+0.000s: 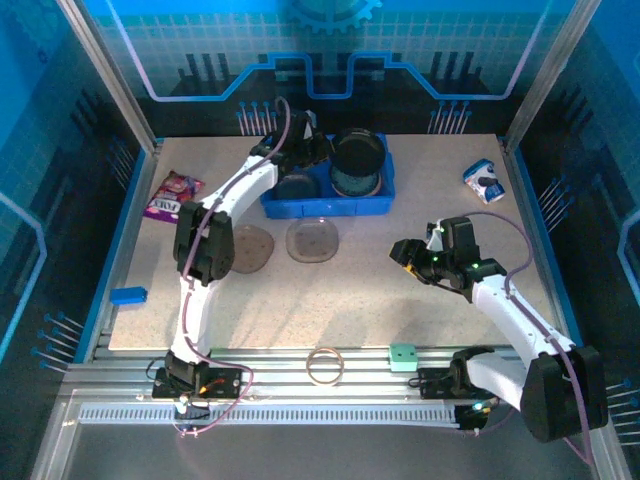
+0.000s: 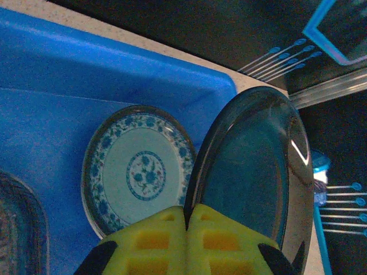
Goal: Place the plates into the plastic bin on the countertop
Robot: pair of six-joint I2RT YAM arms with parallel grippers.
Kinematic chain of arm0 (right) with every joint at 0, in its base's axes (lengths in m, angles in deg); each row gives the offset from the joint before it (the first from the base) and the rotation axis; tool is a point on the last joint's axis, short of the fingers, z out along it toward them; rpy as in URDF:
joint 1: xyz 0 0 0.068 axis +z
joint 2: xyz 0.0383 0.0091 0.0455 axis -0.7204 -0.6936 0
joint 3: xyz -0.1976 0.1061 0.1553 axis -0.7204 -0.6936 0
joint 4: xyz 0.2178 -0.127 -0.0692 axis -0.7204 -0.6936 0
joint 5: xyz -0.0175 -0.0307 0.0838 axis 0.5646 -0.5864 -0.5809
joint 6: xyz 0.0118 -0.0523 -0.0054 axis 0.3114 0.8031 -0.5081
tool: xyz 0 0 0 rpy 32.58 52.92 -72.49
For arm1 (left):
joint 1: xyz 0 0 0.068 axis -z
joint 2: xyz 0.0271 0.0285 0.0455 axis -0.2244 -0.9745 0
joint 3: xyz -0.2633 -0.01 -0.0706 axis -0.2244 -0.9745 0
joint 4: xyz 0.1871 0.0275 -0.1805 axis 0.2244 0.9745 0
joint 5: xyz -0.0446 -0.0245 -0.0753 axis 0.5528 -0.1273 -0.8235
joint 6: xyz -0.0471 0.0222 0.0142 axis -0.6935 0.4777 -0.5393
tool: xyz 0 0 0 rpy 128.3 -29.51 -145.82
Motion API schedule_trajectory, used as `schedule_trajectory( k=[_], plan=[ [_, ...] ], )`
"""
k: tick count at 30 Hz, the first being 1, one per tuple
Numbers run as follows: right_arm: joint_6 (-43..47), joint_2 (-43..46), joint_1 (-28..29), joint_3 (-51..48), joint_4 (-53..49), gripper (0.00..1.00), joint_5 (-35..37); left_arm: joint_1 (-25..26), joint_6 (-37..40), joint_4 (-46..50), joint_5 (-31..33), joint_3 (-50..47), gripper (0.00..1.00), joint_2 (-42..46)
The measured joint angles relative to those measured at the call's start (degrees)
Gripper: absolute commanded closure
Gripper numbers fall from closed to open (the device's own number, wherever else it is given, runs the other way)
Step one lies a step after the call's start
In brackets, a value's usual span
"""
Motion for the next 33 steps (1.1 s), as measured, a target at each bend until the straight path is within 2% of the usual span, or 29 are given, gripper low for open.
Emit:
schedule_trajectory(
  k=[11,26,33],
  plan=[
    [-0.2,-0.1,0.0,0.2,0.3,0.41,0.7,0.0,-2.3,-0.4,2.0,6.9,1.0,-10.1],
    [-0.6,-4.5,0.3,0.8,3.1,0.42,0.7,0.0,-2.3,0.3,4.0,9.4,1.0,-12.9],
    [-1.3,-7.9,3.3,1.4,5.7,0.41,1.1,0.0,-2.3,1.5,4.1,10.3,0.99,-15.0]
  ],
)
